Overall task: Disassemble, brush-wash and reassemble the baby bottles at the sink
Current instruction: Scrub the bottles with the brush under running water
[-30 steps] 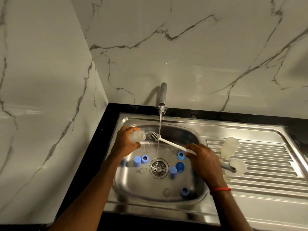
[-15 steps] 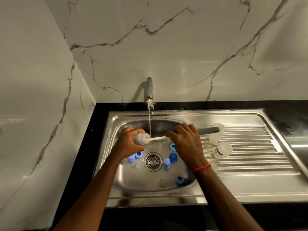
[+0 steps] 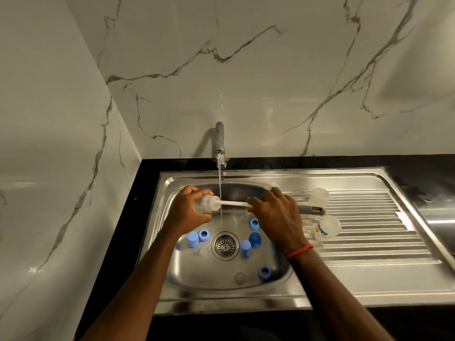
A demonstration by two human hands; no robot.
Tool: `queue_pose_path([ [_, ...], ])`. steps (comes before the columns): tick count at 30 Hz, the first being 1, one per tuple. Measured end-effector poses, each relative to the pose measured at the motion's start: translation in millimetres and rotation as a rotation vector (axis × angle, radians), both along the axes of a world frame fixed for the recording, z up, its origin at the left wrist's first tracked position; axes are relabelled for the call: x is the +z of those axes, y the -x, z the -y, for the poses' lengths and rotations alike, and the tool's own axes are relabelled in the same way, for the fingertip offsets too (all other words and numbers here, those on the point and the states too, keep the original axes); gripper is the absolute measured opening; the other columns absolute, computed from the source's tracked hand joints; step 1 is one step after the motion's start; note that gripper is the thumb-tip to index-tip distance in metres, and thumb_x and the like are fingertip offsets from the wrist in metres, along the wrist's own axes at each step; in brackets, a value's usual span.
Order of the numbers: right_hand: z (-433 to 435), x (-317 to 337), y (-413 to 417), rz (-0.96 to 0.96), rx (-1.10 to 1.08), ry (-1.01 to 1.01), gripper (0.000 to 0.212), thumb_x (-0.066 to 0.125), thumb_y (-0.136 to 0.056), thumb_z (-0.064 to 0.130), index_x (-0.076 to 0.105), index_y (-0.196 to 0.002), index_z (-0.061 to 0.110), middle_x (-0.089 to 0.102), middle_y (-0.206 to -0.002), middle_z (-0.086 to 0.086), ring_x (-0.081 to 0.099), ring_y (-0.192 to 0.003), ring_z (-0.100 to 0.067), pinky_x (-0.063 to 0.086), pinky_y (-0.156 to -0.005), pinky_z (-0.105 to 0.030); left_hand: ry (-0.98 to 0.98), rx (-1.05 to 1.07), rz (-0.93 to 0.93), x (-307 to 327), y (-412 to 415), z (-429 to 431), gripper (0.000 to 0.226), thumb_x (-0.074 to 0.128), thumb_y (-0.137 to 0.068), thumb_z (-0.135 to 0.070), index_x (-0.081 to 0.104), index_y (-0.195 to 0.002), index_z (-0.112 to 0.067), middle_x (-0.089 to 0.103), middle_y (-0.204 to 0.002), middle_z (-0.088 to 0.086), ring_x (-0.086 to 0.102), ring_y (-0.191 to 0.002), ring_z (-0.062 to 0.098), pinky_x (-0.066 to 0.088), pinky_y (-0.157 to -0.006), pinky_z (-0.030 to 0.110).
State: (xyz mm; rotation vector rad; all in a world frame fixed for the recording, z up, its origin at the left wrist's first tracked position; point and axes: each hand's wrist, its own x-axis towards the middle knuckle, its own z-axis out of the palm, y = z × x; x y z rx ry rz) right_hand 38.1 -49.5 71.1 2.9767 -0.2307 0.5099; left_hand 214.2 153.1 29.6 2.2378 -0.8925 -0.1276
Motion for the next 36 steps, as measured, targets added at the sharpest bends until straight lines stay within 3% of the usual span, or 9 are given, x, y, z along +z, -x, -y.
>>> queue_pose_path([
  [4,-14,6,-2,-0.163,0.096,-0.078,0.025,0.056,-0.098,0.042,0.069,-0.107,0.022,0.067,-0.083,-0.004,0.066,-0.078,-0.021,0.057,-0.067,-0.036,-0.016,-0.014,0.016,-1,-2,-3,0.064,0.075,-0.050,-0.036,0.070,-0.114,-0.033,0.050,-0.105,-0.007,0.054,-0.099,0.018,0.054,-0.087,0.040],
  [12,11,14,2,-0.600,0.046,-0.851,0.030,0.048,-0.104,0.036,0.070,-0.097,0.018,0.063,-0.077,0.004,0.056,-0.065,-0.007,0.046,-0.067,-0.020,-0.037,-0.094,-0.017,-5,8,-12,0.062,0.081,-0.053,-0.021,0.069,-0.113,-0.036,0.049,-0.109,-0.009,0.053,-0.104,0.016,0.052,-0.088,0.033],
  [15,17,23,3,-0.554,0.068,-0.582,0.027,0.054,-0.101,0.038,0.071,-0.109,0.019,0.068,-0.094,0.001,0.059,-0.075,-0.005,0.051,-0.079,-0.026,-0.085,-0.100,-0.046,-5,19,-8,0.060,0.080,-0.053,-0.021,0.070,-0.110,-0.038,0.049,-0.106,-0.008,0.051,-0.103,0.013,0.048,-0.091,0.031],
  [18,18,23,5,-0.150,0.018,-0.064,0.024,0.069,-0.091,0.044,0.071,-0.107,0.026,0.070,-0.092,-0.002,0.064,-0.081,-0.016,0.052,-0.072,-0.030,-0.055,-0.043,-0.066,-8,27,-1,0.060,0.077,-0.050,-0.027,0.070,-0.109,-0.036,0.052,-0.101,-0.005,0.054,-0.095,0.015,0.049,-0.087,0.032],
  [21,17,7,9,0.080,0.094,0.108,0.035,0.084,-0.078,0.029,0.071,-0.109,0.020,0.068,-0.090,-0.008,0.063,-0.084,-0.025,0.051,-0.068,-0.037,-0.020,-0.024,-0.036,0,20,3,0.061,0.078,-0.049,-0.028,0.072,-0.110,-0.033,0.054,-0.099,-0.004,0.054,-0.092,0.016,0.049,-0.083,0.031],
  [25,11,11,16,-0.067,0.140,0.006,0.025,0.067,-0.092,0.037,0.069,-0.111,0.020,0.069,-0.093,-0.007,0.066,-0.085,-0.024,0.056,-0.068,-0.036,-0.020,-0.026,0.022,7,16,0,0.061,0.081,-0.051,-0.023,0.073,-0.111,-0.030,0.051,-0.100,-0.005,0.054,-0.096,0.017,0.050,-0.085,0.032],
  [28,15,11,17,-0.344,0.160,-0.348,0.036,0.045,-0.100,0.048,0.069,-0.102,0.020,0.068,-0.086,0.000,0.065,-0.075,-0.016,0.057,-0.072,-0.034,-0.029,-0.034,0.062,4,19,-5,0.061,0.080,-0.052,-0.024,0.071,-0.113,-0.030,0.050,-0.103,-0.005,0.051,-0.100,0.017,0.051,-0.086,0.036],
  [33,11,15,17,-0.513,0.034,-0.948,0.035,0.049,-0.103,0.035,0.073,-0.098,0.010,0.058,-0.061,0.009,0.055,-0.052,0.001,0.043,-0.059,-0.012,-0.004,-0.067,0.074,9,21,-8,0.057,0.081,-0.054,-0.022,0.071,-0.110,-0.030,0.051,-0.103,-0.005,0.051,-0.100,0.018,0.052,-0.083,0.038],
  [36,13,27,17,-0.524,0.080,-0.758,0.029,0.057,-0.099,0.036,0.074,-0.107,0.013,0.067,-0.078,0.010,0.058,-0.063,0.005,0.042,-0.064,-0.008,-0.051,-0.094,0.031,6,25,-12,0.058,0.081,-0.054,-0.020,0.069,-0.108,-0.036,0.049,-0.105,-0.008,0.051,-0.102,0.016,0.050,-0.087,0.035],
])
